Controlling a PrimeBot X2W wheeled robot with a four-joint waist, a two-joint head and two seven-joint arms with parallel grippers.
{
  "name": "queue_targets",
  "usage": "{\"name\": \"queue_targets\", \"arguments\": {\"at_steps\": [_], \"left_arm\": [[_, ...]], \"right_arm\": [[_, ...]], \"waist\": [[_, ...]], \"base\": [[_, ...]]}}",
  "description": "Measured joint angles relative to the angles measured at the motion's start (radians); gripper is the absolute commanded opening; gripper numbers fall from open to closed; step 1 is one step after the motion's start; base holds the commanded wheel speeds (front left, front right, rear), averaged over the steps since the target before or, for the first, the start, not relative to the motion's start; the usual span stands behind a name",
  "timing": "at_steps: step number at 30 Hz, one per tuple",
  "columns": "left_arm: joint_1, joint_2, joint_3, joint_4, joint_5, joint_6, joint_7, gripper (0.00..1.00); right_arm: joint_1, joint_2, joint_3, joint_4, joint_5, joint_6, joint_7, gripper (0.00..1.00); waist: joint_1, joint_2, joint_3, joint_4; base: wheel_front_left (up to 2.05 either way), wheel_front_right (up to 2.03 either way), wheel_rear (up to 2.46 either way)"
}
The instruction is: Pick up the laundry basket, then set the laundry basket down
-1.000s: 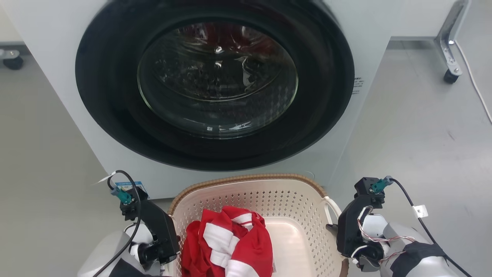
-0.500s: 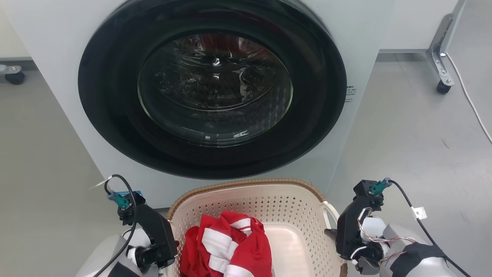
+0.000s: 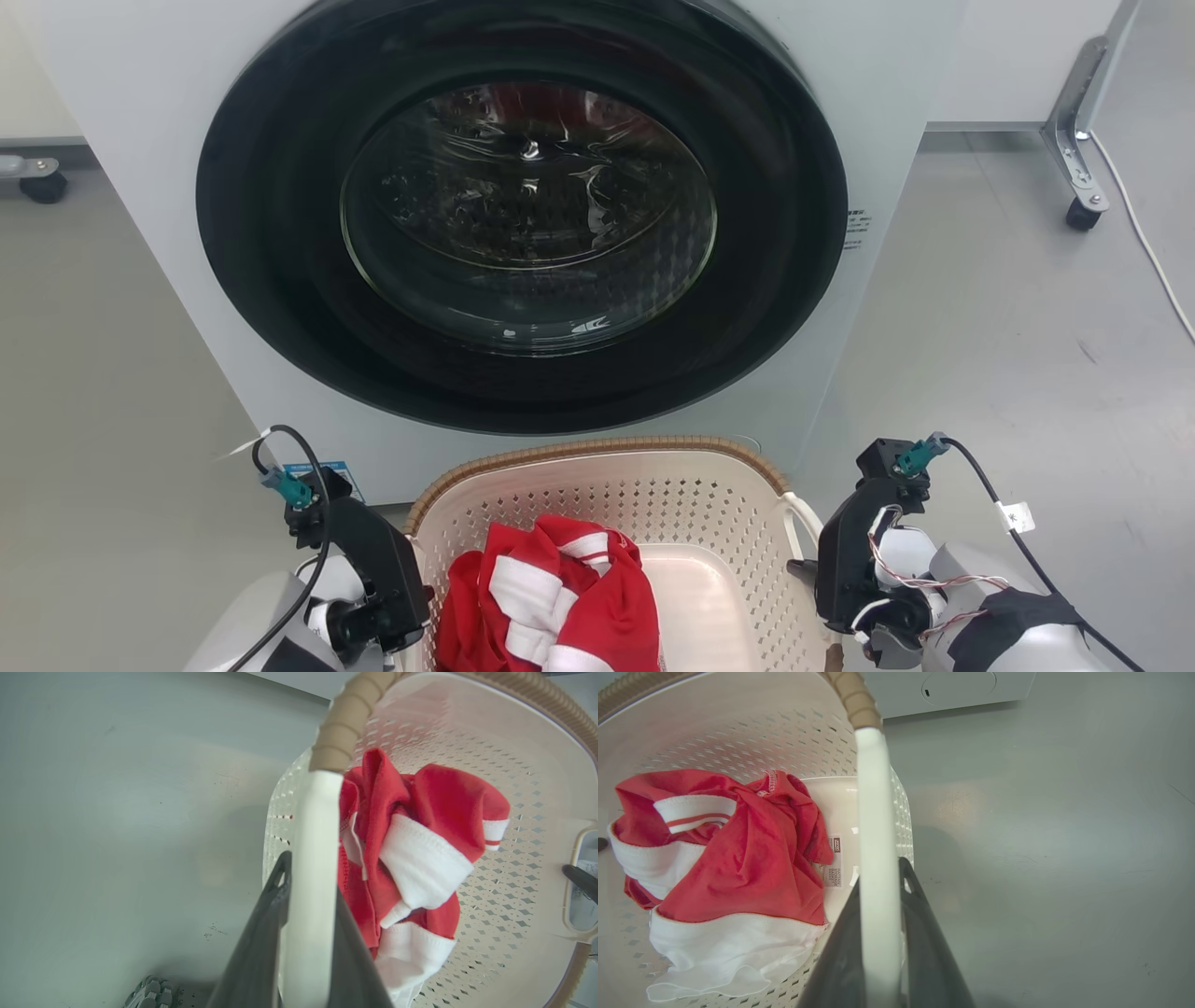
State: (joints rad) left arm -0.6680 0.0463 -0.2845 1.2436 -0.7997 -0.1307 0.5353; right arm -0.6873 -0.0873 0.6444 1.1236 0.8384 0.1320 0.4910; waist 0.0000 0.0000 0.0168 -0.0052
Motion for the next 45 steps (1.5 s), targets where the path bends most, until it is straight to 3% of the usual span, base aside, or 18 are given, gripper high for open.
{"name": "queue_targets", "arguments": {"at_steps": [22, 45], "left_arm": [[0.018, 0.002, -0.02, -0.023, -0.009, 0.0, -0.047, 0.0], [-0.023, -0.007, -0.046, -0.053, 0.006, 0.0, -0.192, 0.0]], "right_arm": [[0.0, -0.01, 0.027, -0.012, 0.032, 0.0, -0.011, 0.0], [-0.054, -0.036, 0.046, -0.051, 0.033, 0.0, -0.093, 0.0]], "waist": [[0.0, 0.0, 0.037, -0.004], [0.0002, 0.0001, 0.286, -0.006]], "base": [[0.0, 0.0, 0.0], [0.0, 0.0, 0.0]]}}
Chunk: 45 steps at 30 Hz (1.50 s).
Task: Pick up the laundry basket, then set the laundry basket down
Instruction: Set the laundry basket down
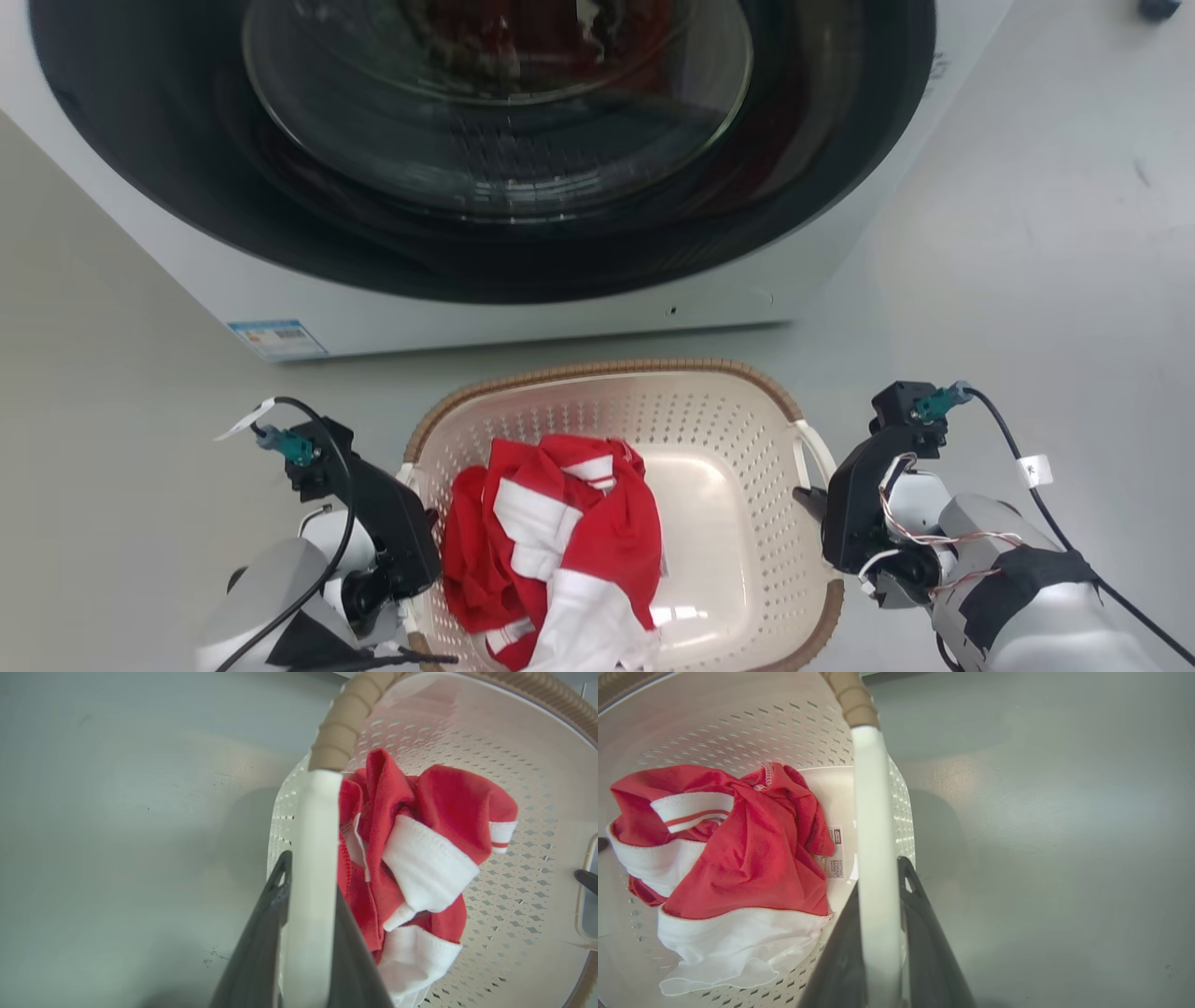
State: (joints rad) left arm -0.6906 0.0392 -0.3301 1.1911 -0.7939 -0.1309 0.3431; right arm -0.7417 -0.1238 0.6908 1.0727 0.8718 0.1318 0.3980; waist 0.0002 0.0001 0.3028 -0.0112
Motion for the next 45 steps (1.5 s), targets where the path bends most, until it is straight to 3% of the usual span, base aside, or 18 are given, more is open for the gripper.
{"name": "queue_targets", "arguments": {"at_steps": [14, 34, 45], "left_arm": [[-0.049, -0.003, -0.018, -0.013, 0.035, 0.007, -0.104, 0.0], [-0.166, -0.014, -0.042, -0.045, 0.084, 0.035, -0.341, 0.0], [-0.171, -0.019, -0.053, -0.028, 0.106, 0.033, -0.438, 0.0]], "right_arm": [[-0.049, -0.007, 0.001, -0.008, -0.004, 0.0, -0.074, 0.0], [-0.171, -0.028, 0.001, -0.006, -0.064, 0.0, -0.258, 0.0], [-0.191, -0.028, 0.027, 0.016, -0.099, 0.0, -0.341, 0.0]], "waist": [[0.0, 0.0001, 0.188, 0.002], [0.0, 0.0001, 0.465, 0.014], [-0.0001, 0.0, 0.498, 0.024]], "base": [[0.0, 0.0, 0.0], [0.0, 0.0, 0.0], [0.0, 0.0, 0.0]]}}
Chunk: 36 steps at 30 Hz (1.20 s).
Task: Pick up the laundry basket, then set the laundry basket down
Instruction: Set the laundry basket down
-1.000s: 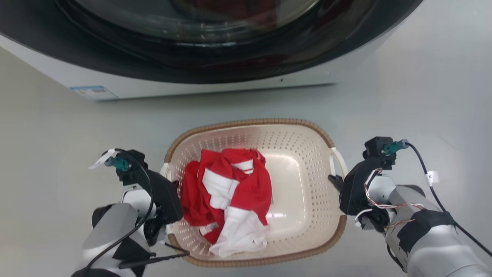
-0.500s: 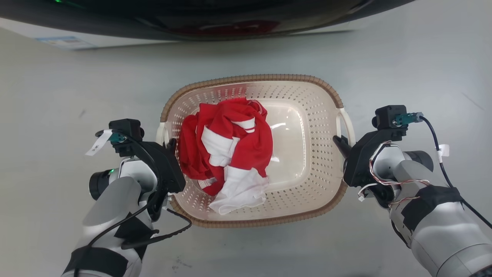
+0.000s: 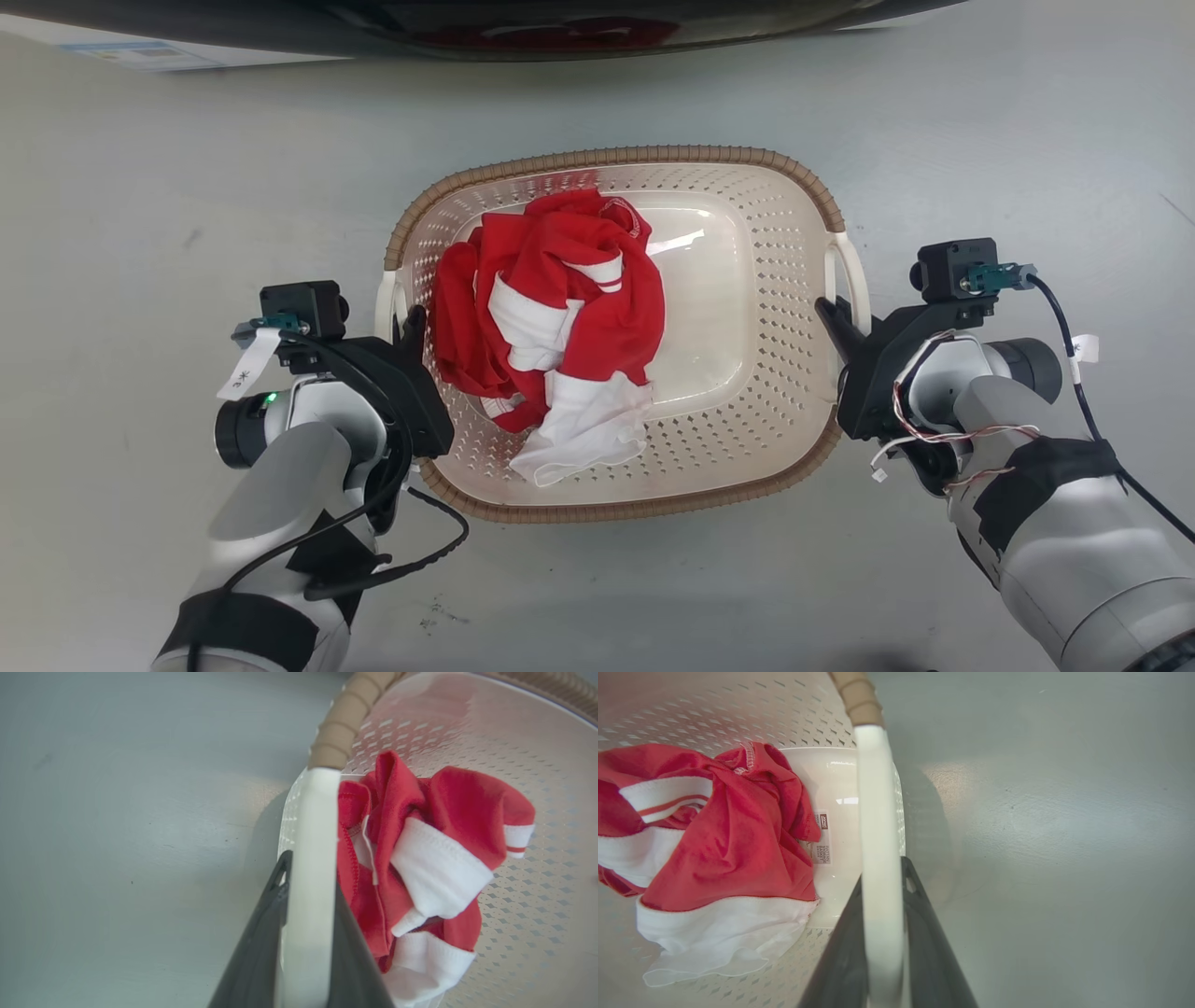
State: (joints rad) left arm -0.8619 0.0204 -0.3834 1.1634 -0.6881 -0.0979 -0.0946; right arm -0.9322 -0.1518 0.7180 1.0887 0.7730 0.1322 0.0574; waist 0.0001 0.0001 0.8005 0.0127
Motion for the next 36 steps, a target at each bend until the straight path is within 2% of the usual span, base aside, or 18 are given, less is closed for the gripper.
{"name": "queue_targets", "arguments": {"at_steps": [11, 35, 36], "left_arm": [[-0.011, -0.005, -0.007, 0.038, -0.014, -0.016, 0.024, 0.0], [-0.035, 0.001, -0.043, 0.048, -0.061, -0.018, 0.038, 0.0], [-0.035, 0.002, -0.043, 0.047, -0.065, -0.018, 0.038, 0.03]], "right_arm": [[-0.001, 0.006, 0.016, 0.026, 0.0, 0.0, -0.015, 0.0], [-0.027, 0.006, 0.044, 0.043, 0.0, 0.002, -0.043, 0.0], [-0.027, 0.005, 0.045, 0.043, 0.001, 0.002, -0.046, 0.0]], "waist": [[-0.0002, -0.0001, 0.007, 0.0], [-0.0002, -0.0003, 0.049, -0.003], [-0.0003, -0.0003, 0.049, -0.003]], "base": [[0.0, 0.0, 0.0], [0.0, 0.0, 0.0], [0.0, 0.0, 0.0]]}}
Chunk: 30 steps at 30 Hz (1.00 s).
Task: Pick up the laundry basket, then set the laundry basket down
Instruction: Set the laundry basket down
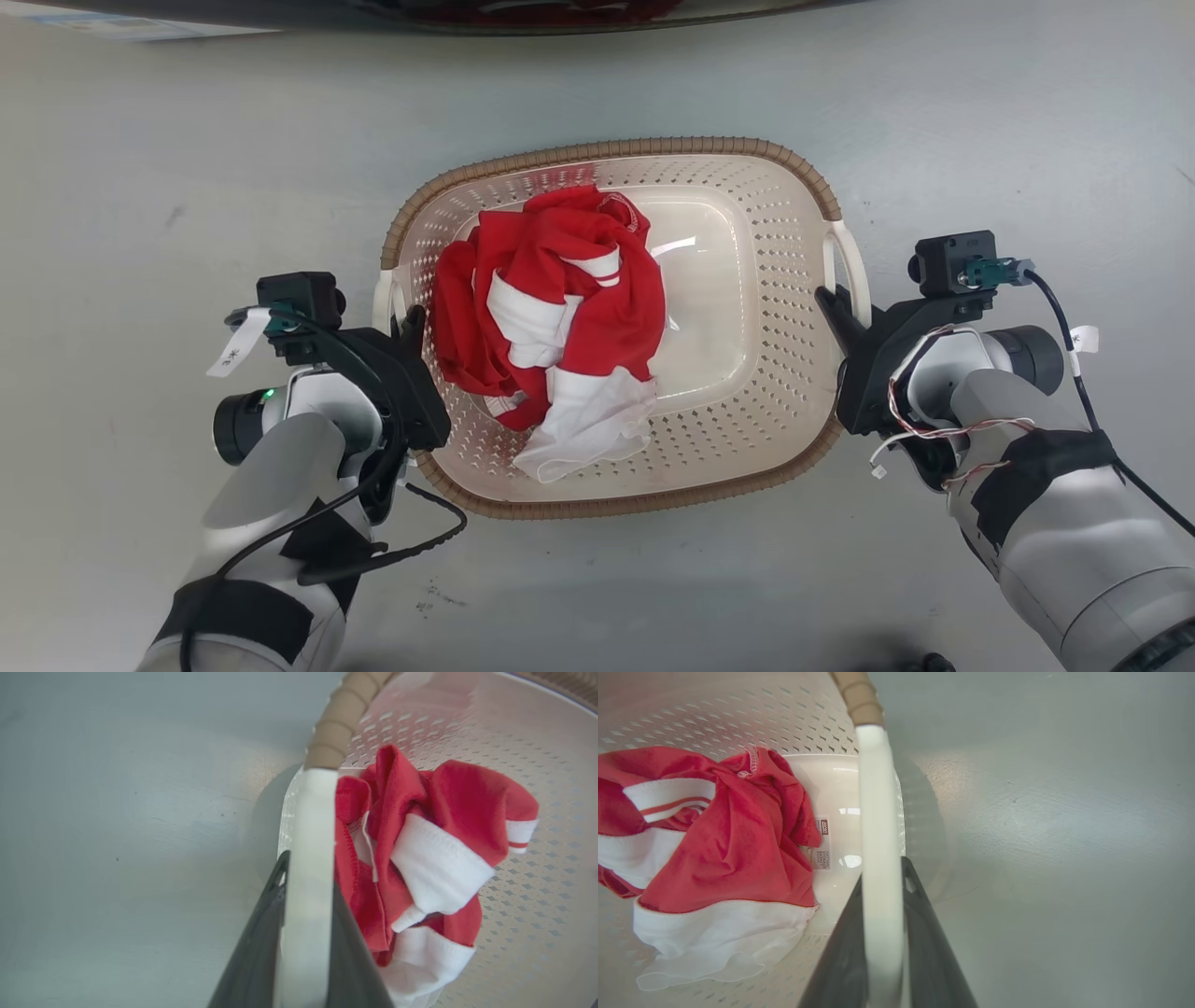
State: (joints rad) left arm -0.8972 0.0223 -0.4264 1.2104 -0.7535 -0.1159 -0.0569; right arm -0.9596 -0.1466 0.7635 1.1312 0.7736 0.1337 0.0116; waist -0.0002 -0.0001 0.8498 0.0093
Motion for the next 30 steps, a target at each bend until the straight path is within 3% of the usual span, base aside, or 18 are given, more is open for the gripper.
{"name": "queue_targets", "arguments": {"at_steps": [1, 2, 15, 30], "left_arm": [[0.0, 0.0, -0.002, -0.001, -0.004, 0.0, 0.002, 0.47], [0.0, 0.0, -0.007, -0.001, -0.004, -0.002, 0.003, 1.0], [-0.001, 0.004, -0.02, -0.001, -0.024, -0.008, -0.009, 1.0], [0.08, 0.04, -0.028, -0.009, -0.019, -0.009, -0.166, 1.0]], "right_arm": [[0.0, -0.001, 0.005, -0.003, 0.0, 0.0, -0.002, 0.25], [0.0, -0.002, 0.01, -0.011, 0.0, 0.0, -0.006, 1.0], [0.008, -0.015, 0.017, -0.021, 0.023, -0.002, -0.048, 1.0], [0.114, -0.034, 0.039, -0.059, 0.039, -0.002, -0.169, 1.0]], "waist": [[0.0, 0.0, 0.0, 0.0], [0.0, 0.0, 0.001, 0.0], [0.0002, 0.0001, -0.022, 0.006], [0.0001, 0.0001, -0.162, 0.002]], "base": [[0.0, 0.0, 0.0], [0.0, 0.0, 0.0], [0.0, 0.0, 0.0], [0.0, 0.0, 0.0]]}}
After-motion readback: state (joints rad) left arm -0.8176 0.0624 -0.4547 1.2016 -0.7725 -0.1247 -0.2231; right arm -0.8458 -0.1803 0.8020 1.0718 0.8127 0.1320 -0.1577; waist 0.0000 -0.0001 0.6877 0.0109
